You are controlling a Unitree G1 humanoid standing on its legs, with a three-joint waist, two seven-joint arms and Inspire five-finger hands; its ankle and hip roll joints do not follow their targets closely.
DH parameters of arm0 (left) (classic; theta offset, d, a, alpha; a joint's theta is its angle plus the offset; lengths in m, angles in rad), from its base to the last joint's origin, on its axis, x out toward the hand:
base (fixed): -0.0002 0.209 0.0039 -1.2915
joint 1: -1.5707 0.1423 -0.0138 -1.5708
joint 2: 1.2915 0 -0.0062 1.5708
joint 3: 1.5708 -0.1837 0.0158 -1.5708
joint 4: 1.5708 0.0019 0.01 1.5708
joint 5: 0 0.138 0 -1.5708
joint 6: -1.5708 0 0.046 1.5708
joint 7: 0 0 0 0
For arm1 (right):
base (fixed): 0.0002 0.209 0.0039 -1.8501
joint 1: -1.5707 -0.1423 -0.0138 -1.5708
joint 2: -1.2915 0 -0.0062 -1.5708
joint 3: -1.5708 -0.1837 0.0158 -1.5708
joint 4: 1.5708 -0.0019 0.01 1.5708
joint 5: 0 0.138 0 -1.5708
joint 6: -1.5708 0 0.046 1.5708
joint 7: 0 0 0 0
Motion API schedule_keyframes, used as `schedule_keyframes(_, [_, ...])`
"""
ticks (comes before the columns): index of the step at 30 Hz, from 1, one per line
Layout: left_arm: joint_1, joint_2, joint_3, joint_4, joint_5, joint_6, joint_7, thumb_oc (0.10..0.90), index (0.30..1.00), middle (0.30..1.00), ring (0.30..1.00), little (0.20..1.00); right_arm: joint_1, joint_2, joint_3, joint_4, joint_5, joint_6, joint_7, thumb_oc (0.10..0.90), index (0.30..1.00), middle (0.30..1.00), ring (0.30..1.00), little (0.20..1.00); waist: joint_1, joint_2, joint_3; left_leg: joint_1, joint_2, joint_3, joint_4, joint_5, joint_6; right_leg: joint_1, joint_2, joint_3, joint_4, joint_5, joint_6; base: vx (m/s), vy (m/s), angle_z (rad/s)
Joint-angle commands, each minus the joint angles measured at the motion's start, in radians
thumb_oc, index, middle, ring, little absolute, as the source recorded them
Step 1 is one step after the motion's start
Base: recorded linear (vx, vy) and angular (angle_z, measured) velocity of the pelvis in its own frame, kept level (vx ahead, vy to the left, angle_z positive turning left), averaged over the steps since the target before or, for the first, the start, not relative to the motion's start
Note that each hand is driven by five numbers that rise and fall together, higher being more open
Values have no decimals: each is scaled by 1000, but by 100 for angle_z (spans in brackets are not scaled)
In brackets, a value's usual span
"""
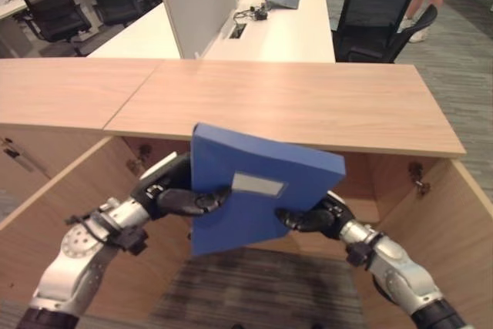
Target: Put the empty folder in the office cabinet
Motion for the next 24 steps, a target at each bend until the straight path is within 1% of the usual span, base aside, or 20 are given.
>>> schedule_keyframes(1, [-213, -28, -31, -45, -88, -107, -10, 400, 300, 300, 300, 300, -196, 149, 47, -233, 165, -80, 96, 400, 300, 300, 300, 300, -14, -27, -36, 77, 29, 2, 0, -135, -28, 76, -93, 34, 19, -117, 97, 0, 0, 0])
schedule_keyframes(13, [-181, -59, 3, -49, -81, -114, -2, 400, 300, 300, 300, 300, -173, 150, 46, -228, 175, -66, 103, 400, 300, 300, 300, 300, -13, -29, -39, 75, 30, 4, 0, -132, -30, 74, -90, 35, 14, -114, 95, 0, 0, 0])
schedule_keyframes(18, [-152, -82, 24, -44, -66, -122, 15, 400, 300, 300, 300, 300, -153, 136, 40, -226, 167, -55, 106, 400, 300, 300, 300, 300, -13, -30, -40, 71, 33, 6, 0, -131, -32, 72, -87, 37, 11, -115, 92, 0, 0, 0])
schedule_keyframes(19, [-146, -85, 32, -40, -57, -127, 23, 475, 413, 413, 413, 413, -148, 132, 38, -224, 162, -52, 107, 400, 300, 300, 300, 300, -12, -30, -40, 71, 33, 6, 0, -130, -32, 72, -86, 37, 11, -116, 92, 0, 0, 0])
schedule_keyframes(20, [-138, -87, 41, -33, -43, -135, 35, 676, 714, 714, 714, 714, -141, 125, 34, -220, 154, -49, 106, 400, 300, 300, 300, 300, -12, -30, -39, 71, 34, 6, 0, -129, -33, 72, -85, 36, 11, -116, 92, 0, 0, 0])
schedule_keyframes(21, [-128, -90, 52, -25, -24, -142, 50, 800, 900, 900, 900, 900, -132, 120, 27, -214, 146, -47, 104, 400, 300, 300, 300, 300, -11, -29, -39, 70, 35, 6, 0, -128, -33, 72, -84, 36, 11, -117, 92, 25, -40, -2])
schedule_keyframes(22, [-107, -92, 82, 9, 62, -170, 107, 800, 900, 900, 900, 900, -106, 105, 0, -197, 114, -48, 89, 400, 300, 300, 300, 300, -10, -30, -38, 68, 37, 7, 0, -127, -36, 72, -82, 35, 9, -119, 91, 19, -34, -2])
schedule_keyframes(23, [-107, -92, 81, 8, 64, -170, 108, 800, 900, 900, 900, 900, -105, 105, 0, -198, 114, -48, 88, 400, 300, 300, 300, 300, -10, -29, -39, 68, 37, 7, 0, -127, -36, 72, -82, 35, 9, -119, 91, 19, -36, -2])
schedule_keyframes(24, [-90, -97, 94, 32, 113, -184, 145, 800, 900, 900, 900, 900, -92, 96, -15, -181, 93, -51, 74, 400, 300, 300, 300, 300, -10, -30, -37, 67, 39, 7, 0, -126, -37, 71, -82, 35, 9, -119, 91, 0, 0, 0])
